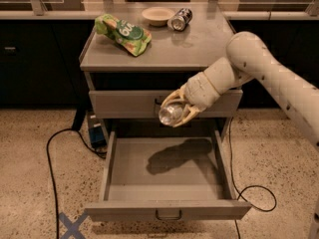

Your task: Place redbull can into middle drawer

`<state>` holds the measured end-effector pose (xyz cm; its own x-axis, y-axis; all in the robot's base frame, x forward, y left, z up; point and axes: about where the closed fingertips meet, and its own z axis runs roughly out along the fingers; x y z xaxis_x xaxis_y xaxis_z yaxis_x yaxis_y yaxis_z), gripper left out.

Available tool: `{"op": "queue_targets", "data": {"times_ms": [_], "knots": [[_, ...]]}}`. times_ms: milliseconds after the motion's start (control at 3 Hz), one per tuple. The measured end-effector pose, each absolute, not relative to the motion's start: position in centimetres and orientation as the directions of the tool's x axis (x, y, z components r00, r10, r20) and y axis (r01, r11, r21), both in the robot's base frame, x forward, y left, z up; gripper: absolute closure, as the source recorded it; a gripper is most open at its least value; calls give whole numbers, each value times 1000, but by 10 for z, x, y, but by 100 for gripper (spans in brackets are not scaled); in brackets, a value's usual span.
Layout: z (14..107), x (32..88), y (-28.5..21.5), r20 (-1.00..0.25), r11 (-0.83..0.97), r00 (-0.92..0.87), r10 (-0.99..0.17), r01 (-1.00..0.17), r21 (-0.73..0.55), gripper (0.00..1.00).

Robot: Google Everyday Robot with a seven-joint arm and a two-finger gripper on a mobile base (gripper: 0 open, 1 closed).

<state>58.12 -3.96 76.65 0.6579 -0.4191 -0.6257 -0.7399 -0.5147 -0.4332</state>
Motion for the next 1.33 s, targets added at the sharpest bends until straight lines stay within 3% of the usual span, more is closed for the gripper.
{"op": "queue_targets", "data": {"times_ms": [1000,1333], "knots": [[699,555,-26,-656,-609,647,-388,-714,-344,100],[696,547,-36,-622,-596,642,-448,-733,-328,100]]}}
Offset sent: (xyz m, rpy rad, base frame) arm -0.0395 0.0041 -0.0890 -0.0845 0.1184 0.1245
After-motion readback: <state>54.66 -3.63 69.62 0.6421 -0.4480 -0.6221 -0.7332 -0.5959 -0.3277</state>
